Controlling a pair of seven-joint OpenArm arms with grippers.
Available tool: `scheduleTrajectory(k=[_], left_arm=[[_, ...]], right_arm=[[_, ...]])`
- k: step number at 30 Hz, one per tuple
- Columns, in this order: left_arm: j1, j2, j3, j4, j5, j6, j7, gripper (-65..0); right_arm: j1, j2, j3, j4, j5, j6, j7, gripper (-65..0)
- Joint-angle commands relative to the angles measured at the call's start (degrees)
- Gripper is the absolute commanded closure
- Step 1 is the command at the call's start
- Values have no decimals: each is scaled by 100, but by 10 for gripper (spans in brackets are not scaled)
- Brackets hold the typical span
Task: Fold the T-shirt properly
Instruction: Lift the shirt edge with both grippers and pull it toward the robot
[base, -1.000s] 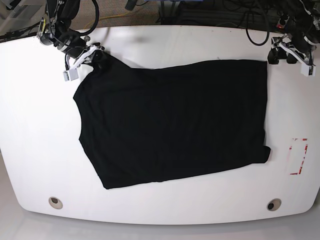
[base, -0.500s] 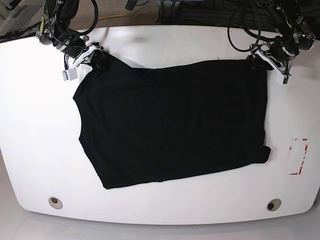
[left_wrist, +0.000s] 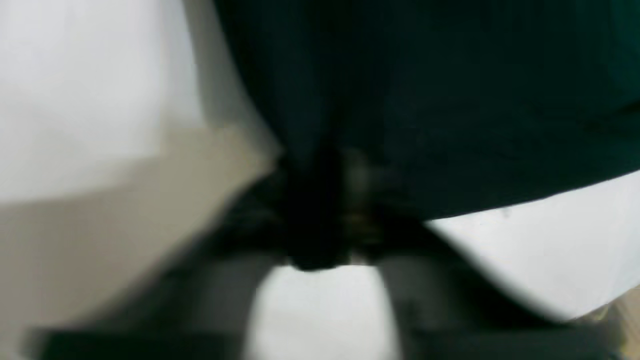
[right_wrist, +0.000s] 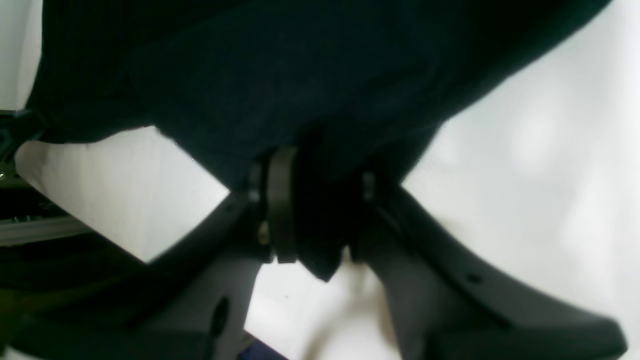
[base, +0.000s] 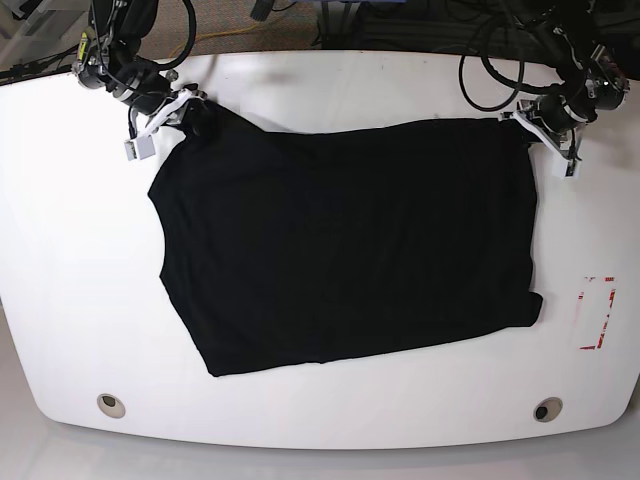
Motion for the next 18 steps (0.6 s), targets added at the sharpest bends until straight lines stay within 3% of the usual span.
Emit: scheduleTrajectory(k=[1,4,9,15,18], left_arm=[[-10,-39,162,65,412,10,118,0],[-10,-127,232,443,763,10,109,0],[25,-154,487,1252,1255,10,109,0],[-63,-171,909,2123,2266,10,109,0],[-256,-338,1313,2281,2653,10,109,0]], right_arm=[[8,73,27,138,158,26,88,-86],[17,73,27,138,166,26,97,0],[-97,73,44,446,166,26,97,0],[-238,56,370,1149,166,26,97,0],[-177,152,379,1360,166,17,97,0]])
